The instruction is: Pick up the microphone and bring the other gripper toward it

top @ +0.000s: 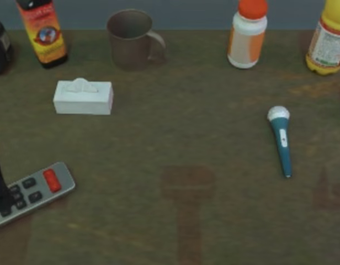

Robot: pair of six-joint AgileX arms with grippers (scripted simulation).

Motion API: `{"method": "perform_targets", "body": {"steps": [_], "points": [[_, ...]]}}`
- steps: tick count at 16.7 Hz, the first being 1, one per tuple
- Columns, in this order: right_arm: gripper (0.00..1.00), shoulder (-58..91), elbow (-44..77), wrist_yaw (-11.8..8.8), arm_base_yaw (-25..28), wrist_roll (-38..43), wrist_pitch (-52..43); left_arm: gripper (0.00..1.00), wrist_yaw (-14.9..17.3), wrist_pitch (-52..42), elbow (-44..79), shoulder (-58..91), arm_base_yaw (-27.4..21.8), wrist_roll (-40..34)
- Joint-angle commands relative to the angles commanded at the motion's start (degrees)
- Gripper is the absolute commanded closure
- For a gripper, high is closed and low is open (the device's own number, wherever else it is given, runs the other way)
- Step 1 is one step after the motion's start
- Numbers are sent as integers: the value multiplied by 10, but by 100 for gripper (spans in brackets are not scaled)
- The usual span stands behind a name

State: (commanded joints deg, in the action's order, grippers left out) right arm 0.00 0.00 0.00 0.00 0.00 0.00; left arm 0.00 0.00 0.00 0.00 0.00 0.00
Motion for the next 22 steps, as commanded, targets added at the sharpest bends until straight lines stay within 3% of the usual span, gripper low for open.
{"method": "perform_targets", "body": {"steps": [4,8,22], "points": [[0,18,17,0,5,4,-10,0,0,0,0,0,0,0],[0,126,108,2,27,29,-68,0,0,0,0,0,0,0],[0,900,615,18,154,167,-415,0,0,0,0,0,0,0]]}}
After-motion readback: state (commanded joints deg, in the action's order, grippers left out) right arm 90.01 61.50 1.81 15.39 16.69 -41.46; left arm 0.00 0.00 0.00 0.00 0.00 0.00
